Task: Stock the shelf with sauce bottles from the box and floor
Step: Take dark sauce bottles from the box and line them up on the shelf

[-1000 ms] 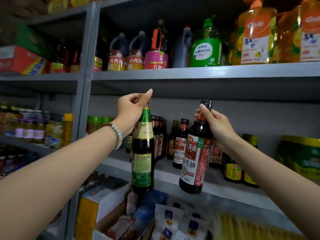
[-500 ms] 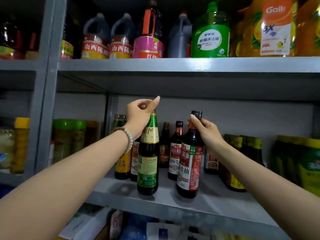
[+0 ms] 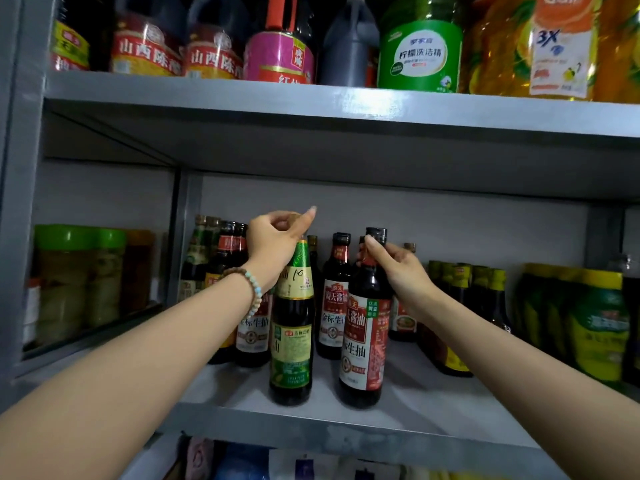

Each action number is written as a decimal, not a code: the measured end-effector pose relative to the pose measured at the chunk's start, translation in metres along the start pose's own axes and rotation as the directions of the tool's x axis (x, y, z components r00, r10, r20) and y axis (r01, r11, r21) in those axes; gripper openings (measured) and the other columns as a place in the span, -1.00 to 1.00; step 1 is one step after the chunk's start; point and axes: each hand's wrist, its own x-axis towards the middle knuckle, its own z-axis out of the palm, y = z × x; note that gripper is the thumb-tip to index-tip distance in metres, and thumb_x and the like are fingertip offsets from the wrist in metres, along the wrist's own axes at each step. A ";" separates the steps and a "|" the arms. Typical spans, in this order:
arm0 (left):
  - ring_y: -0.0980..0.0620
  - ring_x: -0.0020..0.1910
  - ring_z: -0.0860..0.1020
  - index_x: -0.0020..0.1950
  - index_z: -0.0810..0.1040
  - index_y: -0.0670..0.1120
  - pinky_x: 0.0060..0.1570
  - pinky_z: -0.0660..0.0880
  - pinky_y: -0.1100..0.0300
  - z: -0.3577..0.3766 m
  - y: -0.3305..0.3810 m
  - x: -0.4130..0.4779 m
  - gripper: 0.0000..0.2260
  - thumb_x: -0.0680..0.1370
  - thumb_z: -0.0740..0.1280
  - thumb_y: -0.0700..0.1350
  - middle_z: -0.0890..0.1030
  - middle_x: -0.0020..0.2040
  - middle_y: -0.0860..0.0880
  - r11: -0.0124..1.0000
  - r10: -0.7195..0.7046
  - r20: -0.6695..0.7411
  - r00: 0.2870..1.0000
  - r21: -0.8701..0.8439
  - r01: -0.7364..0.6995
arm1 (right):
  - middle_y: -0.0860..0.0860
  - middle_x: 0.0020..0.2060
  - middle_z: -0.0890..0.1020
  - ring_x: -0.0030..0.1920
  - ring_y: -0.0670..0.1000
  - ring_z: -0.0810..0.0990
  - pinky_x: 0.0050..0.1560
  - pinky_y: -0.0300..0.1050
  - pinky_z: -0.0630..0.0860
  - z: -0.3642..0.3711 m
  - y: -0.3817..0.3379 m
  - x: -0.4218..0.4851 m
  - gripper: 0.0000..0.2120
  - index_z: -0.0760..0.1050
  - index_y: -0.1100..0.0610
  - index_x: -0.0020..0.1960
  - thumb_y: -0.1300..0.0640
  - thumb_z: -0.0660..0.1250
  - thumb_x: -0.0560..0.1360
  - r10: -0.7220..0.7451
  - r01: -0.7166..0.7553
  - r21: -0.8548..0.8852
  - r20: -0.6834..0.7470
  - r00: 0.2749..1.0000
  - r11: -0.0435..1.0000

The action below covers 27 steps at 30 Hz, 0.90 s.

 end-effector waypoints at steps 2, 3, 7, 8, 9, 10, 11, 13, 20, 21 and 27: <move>0.37 -0.50 0.49 -0.23 0.59 -0.03 -0.53 0.35 0.50 0.001 -0.003 0.001 -0.72 0.31 0.51 0.14 0.56 -0.35 0.12 1.000 -0.002 -0.006 1.000 0.009 0.002 | 0.16 0.20 0.59 0.20 0.09 0.58 0.30 0.08 0.46 0.001 0.004 0.002 -0.28 0.34 0.26 0.39 -0.17 0.38 0.41 0.012 -0.012 0.001 0.005 1.000 1.000; 0.38 -0.50 0.50 -0.22 0.60 -0.03 -0.54 0.34 0.51 0.000 -0.004 0.002 -0.72 0.31 0.51 0.14 0.56 -0.35 0.12 1.000 -0.003 -0.006 1.000 0.012 0.003 | 0.17 0.20 0.59 0.21 0.10 0.57 0.31 0.09 0.45 0.002 0.006 0.003 -0.28 0.34 0.27 0.38 -0.17 0.38 0.41 0.017 -0.017 0.006 0.011 1.000 1.000; 0.29 -0.42 0.55 -0.20 0.60 -0.02 -0.46 0.39 0.46 -0.001 -0.008 0.007 -0.70 0.30 0.50 0.18 0.59 -0.32 0.12 1.000 -0.009 0.015 1.000 0.029 0.008 | 0.05 -0.06 0.71 0.00 0.01 0.68 -0.05 -0.18 0.58 0.002 0.012 0.006 -0.59 0.55 0.19 0.16 -0.10 0.33 0.48 0.002 -0.003 0.008 0.081 0.997 1.000; 0.28 -0.39 0.55 -0.18 0.60 -0.01 -0.44 0.39 0.45 -0.001 -0.009 0.007 -0.69 0.30 0.50 0.19 0.59 -0.30 0.13 0.999 -0.011 0.019 1.000 0.031 0.011 | 0.05 -0.08 0.72 -0.02 0.00 0.69 -0.11 -0.23 0.58 0.002 0.013 0.007 -0.64 0.56 0.16 0.12 -0.09 0.31 0.49 -0.001 0.000 0.004 0.098 0.995 1.000; 0.27 -0.37 0.54 -0.17 0.59 -0.01 -0.43 0.39 0.45 0.000 -0.011 0.007 -0.69 0.30 0.49 0.19 0.59 -0.29 0.13 0.999 -0.013 0.024 1.000 0.031 0.012 | 0.06 -0.07 0.71 -0.01 0.01 0.69 -0.12 -0.25 0.58 0.001 0.013 0.007 -0.64 0.57 0.16 0.12 -0.09 0.30 0.50 -0.003 0.004 -0.002 0.110 0.994 1.000; 0.26 -0.35 0.54 -0.17 0.59 0.00 -0.43 0.39 0.45 0.001 -0.012 0.007 -0.70 0.31 0.48 0.20 0.58 -0.29 0.13 0.999 -0.012 0.032 0.999 0.032 0.011 | 0.07 -0.04 0.71 0.01 0.02 0.68 -0.07 -0.23 0.58 0.001 0.012 0.008 -0.63 0.56 0.17 0.13 -0.09 0.29 0.51 -0.001 0.002 -0.011 0.117 0.993 1.000; 0.24 -0.35 0.53 -0.17 0.58 0.01 -0.42 0.39 0.44 0.002 -0.014 0.005 -0.70 0.33 0.47 0.20 0.57 -0.29 0.13 0.999 -0.006 0.041 0.999 0.037 0.004 | 0.08 -0.01 0.70 0.04 0.03 0.67 0.01 -0.18 0.57 0.001 0.011 0.007 -0.61 0.55 0.17 0.15 -0.10 0.29 0.51 0.007 -0.003 -0.032 0.126 0.992 0.999; 0.19 -0.32 0.51 -0.15 0.57 -0.01 -0.39 0.40 0.42 0.005 -0.017 0.001 -0.70 0.36 0.44 0.20 0.54 -0.29 0.11 0.999 0.021 0.055 0.998 0.041 -0.024 | 0.05 0.04 0.69 0.10 0.04 0.64 0.15 -0.07 0.53 0.002 0.011 0.004 -0.57 0.52 0.14 0.19 -0.15 0.31 0.47 0.032 -0.018 -0.091 0.148 0.988 0.996; 0.31 -0.03 0.45 0.21 0.37 0.12 -0.17 0.34 0.41 -0.004 -0.040 -0.031 -0.50 0.36 0.43 0.20 0.46 0.01 0.23 0.995 0.058 0.141 0.988 0.075 -0.069 | -0.19 0.13 0.46 0.05 -0.22 0.52 -0.07 -0.39 0.48 0.006 0.051 -0.043 -0.08 0.12 -0.12 0.33 -0.21 0.57 0.15 -0.003 0.025 -0.399 0.054 0.999 0.917; 0.33 -0.02 0.44 0.24 0.31 0.15 -0.17 0.34 0.41 -0.009 -0.047 -0.039 -0.44 0.33 0.43 0.24 0.44 0.03 0.26 0.994 0.051 0.167 0.985 0.091 -0.066 | -0.16 0.14 0.48 0.03 -0.22 0.54 -0.10 -0.40 0.50 0.007 0.060 -0.047 -0.12 0.12 -0.11 0.28 -0.12 0.60 0.16 -0.003 0.026 -0.391 0.060 0.998 0.920; 0.36 0.03 0.42 0.31 0.24 0.19 -0.13 0.33 0.39 -0.030 -0.081 -0.071 -0.22 0.17 0.44 0.32 0.43 0.07 0.32 0.989 -0.060 0.287 0.956 0.148 0.017 | -0.16 0.05 0.50 -0.08 -0.31 0.56 -0.25 -0.45 0.51 0.004 0.068 -0.049 -0.32 0.13 -0.06 0.27 0.13 0.51 0.36 0.101 -0.062 -0.242 0.151 0.983 0.968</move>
